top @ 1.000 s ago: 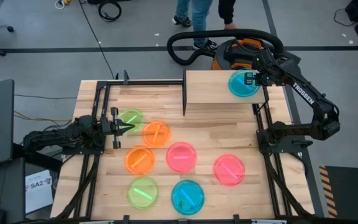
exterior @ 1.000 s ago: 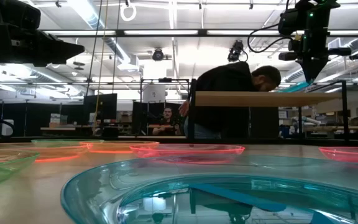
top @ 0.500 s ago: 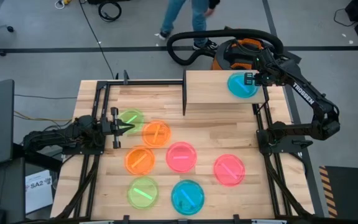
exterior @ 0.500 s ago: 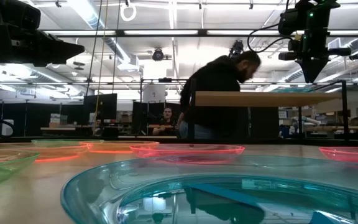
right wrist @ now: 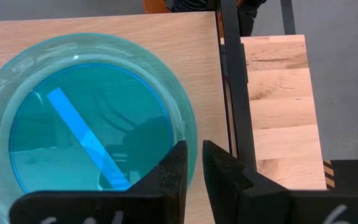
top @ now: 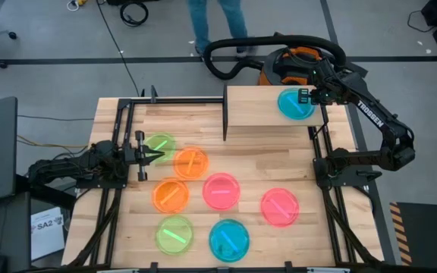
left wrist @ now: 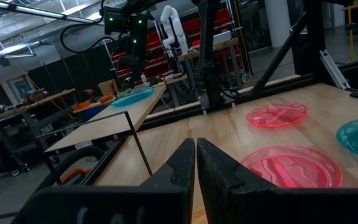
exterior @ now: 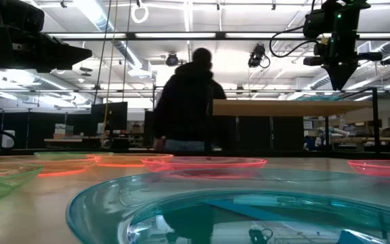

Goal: Place and stack plates onto a shelf
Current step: Put the top orange plate on the shelf

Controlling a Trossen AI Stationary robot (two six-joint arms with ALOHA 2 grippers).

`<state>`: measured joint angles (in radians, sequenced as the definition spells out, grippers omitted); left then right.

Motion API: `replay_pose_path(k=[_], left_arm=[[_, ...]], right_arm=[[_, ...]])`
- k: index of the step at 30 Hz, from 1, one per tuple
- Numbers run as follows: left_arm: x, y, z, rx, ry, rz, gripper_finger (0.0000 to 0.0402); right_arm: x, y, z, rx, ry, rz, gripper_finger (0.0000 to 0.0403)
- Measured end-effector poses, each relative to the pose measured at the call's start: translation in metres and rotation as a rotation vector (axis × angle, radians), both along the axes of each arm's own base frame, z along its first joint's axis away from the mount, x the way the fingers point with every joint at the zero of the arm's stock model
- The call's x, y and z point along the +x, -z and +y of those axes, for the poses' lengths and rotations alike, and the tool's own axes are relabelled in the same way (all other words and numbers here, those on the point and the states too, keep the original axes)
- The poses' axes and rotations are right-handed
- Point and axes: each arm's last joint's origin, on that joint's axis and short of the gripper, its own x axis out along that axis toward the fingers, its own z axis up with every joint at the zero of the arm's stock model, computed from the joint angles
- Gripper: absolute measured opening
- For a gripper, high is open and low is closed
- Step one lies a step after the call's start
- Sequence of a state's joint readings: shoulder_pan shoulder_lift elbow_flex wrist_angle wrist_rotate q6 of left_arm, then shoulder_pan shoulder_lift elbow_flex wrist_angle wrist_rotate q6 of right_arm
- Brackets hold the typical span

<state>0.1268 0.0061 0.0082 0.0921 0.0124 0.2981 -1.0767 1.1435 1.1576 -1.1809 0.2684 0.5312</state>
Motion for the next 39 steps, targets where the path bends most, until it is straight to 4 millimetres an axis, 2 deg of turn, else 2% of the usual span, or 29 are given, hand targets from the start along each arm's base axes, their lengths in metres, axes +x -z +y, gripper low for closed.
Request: replay_pose_path(k=[9,16,21,24,32,39], left_arm=[[0.0,-0.001,0.0,0.003,-0.001,-0.012,0.0025],[-0.004,-0.02,0.0,-0.011,-0.005,-0.215,0.0025],[-0.009,-0.033,0.0,-0.067,-0.013,-0.363,0.0025],[-0.01,-0.034,0.0,-0.079,-0.01,-0.381,0.0025],[-0.007,-0.039,0.003,-0.258,-0.04,-0.383,0.0026],[0.005,-0.065,0.006,-0.315,-0.105,-0.336,0.0072]], right_arm=[[0.0,0.0,0.001,0.011,-0.008,0.009,0.0057],[-0.001,0.002,0.01,0.089,-0.086,0.039,0.0056],[0.003,-0.006,0.029,0.059,-0.148,0.033,0.0057],[0.006,-0.013,0.044,0.011,-0.184,-0.008,0.0057],[0.014,-0.028,0.086,-0.077,-0.325,-0.151,0.0057],[0.031,-0.032,0.111,-0.135,-0.436,-0.226,0.0057]])
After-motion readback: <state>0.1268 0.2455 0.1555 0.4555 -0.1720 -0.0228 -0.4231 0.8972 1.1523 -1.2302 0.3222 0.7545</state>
